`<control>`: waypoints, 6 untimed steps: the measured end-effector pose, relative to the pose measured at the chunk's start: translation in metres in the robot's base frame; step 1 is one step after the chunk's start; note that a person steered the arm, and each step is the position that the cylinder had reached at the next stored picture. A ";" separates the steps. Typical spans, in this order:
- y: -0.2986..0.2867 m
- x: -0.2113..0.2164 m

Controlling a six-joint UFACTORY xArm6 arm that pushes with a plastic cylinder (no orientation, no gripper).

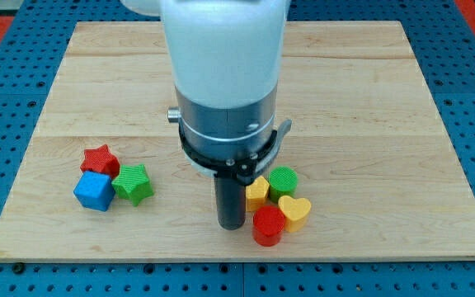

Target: Move the red circle to the bottom of the yellow heart

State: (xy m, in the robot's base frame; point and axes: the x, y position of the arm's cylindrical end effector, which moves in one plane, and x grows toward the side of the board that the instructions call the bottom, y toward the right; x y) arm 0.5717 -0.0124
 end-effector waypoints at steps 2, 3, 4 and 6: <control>-0.047 0.004; -0.057 0.047; -0.035 0.045; 0.104 0.029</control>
